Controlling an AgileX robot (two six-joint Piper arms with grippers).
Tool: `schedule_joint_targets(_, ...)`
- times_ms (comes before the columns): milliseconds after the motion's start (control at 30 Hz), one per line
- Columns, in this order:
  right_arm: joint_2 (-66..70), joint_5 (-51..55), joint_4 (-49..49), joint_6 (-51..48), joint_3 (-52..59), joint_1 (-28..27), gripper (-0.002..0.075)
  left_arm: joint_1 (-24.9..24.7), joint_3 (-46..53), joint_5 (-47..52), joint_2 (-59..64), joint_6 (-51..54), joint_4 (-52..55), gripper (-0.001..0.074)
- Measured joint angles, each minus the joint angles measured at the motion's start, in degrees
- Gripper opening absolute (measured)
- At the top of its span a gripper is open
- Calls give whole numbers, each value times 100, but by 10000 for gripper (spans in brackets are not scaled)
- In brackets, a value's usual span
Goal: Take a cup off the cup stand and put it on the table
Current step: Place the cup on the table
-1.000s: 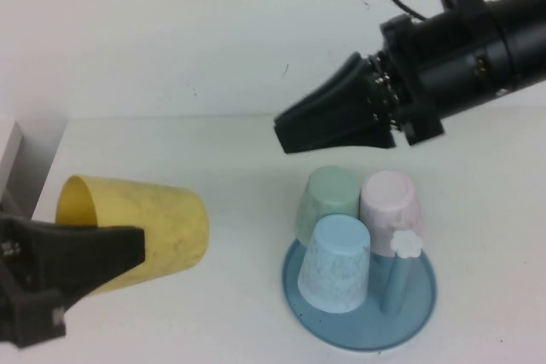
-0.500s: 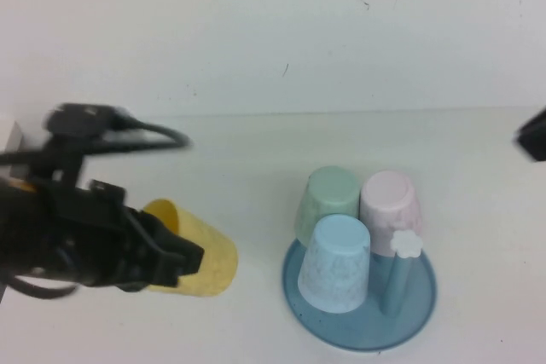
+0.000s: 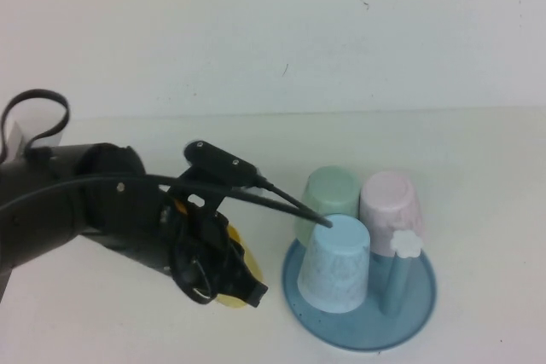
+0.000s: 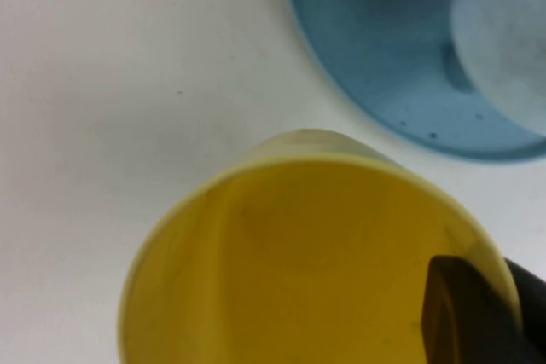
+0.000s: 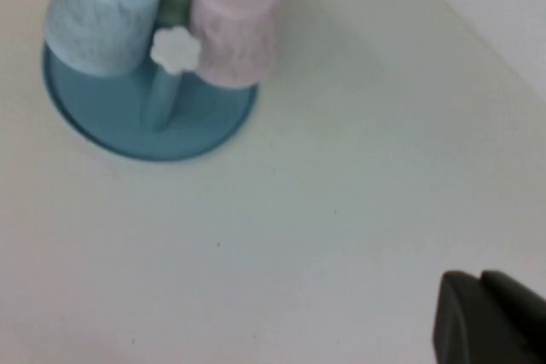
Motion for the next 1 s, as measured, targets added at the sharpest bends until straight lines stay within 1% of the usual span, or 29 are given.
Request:
schedule_joint_targets(233, -477, 0, -220, 183, 975, 0, 2, -9, -265, 10, 533, 0, 96, 8)
schedule_joint_targets(300, -574, 0, -244, 238, 1138, 0, 2, -9, -280, 10, 580, 0, 120, 23)
schedule_joint_targets(367, -653, 0, -292, 311, 1244, 0, 1, -9, -280, 10, 594, 0, 144, 69)
schedule_joint_targets(533, -743, 0, -413, 460, 1392, 0, 1, -9, -293, -27, 603, 0, 156, 252)
schedule_joint_targets(633, -756, 0, -426, 491, 1400, 0, 1, -9, -362, -41, 603, 0, 156, 294)
schedule_joint_targets(767, -759, -229, -483, 514, 1400, 0, 1, -9, -476, -56, 514, 0, 156, 305)
schedule_joint_targets(900, -759, -600, -557, 524, 1400, 0, 1, -9, -584, -78, 106, 0, 156, 309)
schedule_joint_targets(967, -759, -698, -593, 523, 1400, 0, 1, -9, -593, -68, -145, 27, 156, 302)
schedule_joint_targets(1000, -759, -709, -593, 523, 1400, 0, 1, -9, -593, -50, -290, 37, 156, 288)
